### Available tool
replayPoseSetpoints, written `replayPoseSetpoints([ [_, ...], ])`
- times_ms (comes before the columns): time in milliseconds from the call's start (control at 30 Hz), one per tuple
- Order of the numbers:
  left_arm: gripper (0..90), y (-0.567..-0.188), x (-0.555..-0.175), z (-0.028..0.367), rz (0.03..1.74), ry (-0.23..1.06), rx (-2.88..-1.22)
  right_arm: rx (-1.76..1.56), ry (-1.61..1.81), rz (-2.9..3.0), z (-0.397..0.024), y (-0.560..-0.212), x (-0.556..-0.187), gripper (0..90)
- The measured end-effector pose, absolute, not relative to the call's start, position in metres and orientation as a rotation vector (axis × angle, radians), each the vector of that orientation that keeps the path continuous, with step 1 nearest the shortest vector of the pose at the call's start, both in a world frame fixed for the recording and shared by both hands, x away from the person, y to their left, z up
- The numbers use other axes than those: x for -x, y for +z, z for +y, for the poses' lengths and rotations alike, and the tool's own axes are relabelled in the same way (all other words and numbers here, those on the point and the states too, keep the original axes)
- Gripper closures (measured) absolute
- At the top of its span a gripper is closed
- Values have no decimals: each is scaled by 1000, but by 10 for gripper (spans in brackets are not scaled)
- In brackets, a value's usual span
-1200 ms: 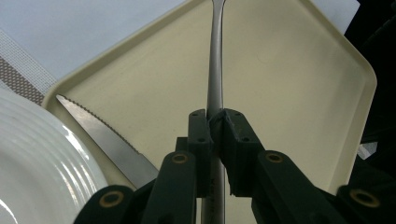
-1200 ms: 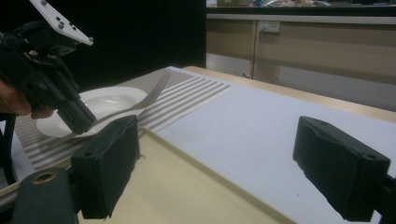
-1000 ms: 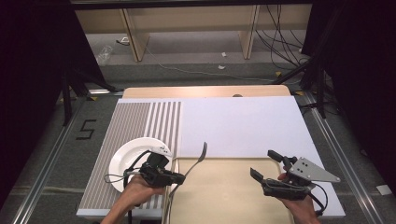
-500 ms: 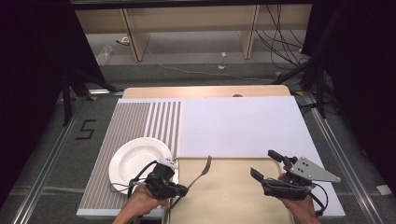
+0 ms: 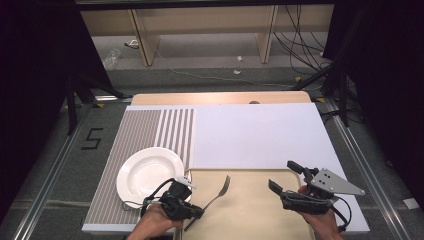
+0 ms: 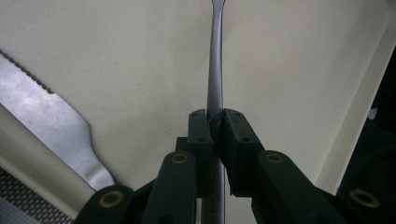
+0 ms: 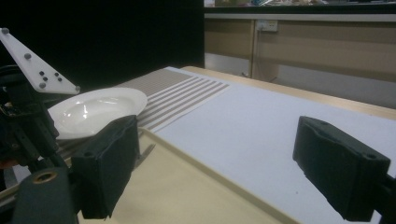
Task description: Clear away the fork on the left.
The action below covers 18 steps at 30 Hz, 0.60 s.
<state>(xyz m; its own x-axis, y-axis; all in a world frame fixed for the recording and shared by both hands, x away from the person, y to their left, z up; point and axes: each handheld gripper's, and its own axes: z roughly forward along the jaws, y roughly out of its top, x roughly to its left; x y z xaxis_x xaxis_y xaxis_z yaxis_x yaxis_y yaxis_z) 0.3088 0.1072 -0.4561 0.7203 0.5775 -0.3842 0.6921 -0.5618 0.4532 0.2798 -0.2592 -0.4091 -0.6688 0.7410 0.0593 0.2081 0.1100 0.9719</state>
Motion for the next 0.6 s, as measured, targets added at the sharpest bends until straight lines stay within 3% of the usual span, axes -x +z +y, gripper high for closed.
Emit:
replayPoseSetpoints([
  [600,811,-467,-296,101,1002,-253,-2403,-918,1585,1949,-259,-409,-279,155],
])
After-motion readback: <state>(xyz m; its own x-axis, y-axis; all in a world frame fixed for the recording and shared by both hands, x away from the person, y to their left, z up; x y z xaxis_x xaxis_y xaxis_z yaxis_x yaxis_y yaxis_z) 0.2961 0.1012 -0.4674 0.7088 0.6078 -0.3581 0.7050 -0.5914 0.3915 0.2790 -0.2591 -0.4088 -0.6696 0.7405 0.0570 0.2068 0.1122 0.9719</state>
